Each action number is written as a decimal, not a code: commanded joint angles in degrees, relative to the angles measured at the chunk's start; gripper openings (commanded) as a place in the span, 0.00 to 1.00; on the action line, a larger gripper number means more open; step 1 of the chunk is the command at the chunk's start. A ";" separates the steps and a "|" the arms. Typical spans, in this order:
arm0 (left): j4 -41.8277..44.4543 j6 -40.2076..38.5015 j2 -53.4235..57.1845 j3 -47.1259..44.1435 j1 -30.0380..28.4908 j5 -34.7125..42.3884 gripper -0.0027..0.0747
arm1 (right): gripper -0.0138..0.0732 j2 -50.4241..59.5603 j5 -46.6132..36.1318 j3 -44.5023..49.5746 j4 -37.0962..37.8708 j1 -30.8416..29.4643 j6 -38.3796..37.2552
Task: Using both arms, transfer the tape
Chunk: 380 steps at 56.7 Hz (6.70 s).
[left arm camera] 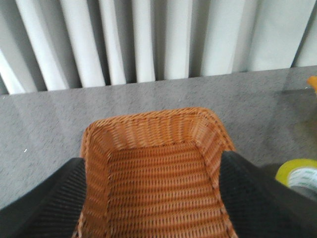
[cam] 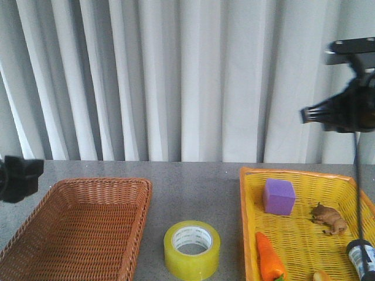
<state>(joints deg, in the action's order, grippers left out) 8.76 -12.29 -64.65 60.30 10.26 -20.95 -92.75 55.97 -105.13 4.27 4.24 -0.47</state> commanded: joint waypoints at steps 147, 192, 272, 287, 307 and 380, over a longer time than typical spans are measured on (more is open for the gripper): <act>-7.69 11.40 -58.13 54.02 19.05 -23.94 0.02 | 0.15 5.05 -2.36 15.62 -2.18 -6.77 1.04; -1.09 11.98 -39.62 65.51 12.37 -36.27 0.03 | 0.15 5.05 -2.35 15.62 -2.18 -6.77 1.11; 4.06 2.02 -43.94 35.11 -0.46 -23.20 0.08 | 0.15 5.05 -2.30 15.62 -2.18 -6.77 1.07; 5.91 1.70 -43.94 35.11 -0.46 -24.84 0.22 | 0.15 5.05 -2.36 15.62 -2.18 -6.77 1.07; 5.86 1.43 -43.94 35.11 -0.46 -26.47 0.49 | 0.15 5.05 -2.36 15.62 -2.18 -6.77 1.07; -4.11 8.59 -11.35 51.12 -0.46 -35.86 0.07 | 0.15 5.05 -2.33 15.62 -2.18 -6.77 1.07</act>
<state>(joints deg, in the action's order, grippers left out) 5.55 -4.07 -80.52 109.87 9.56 -59.88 -90.16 56.22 -88.12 1.88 -2.17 0.00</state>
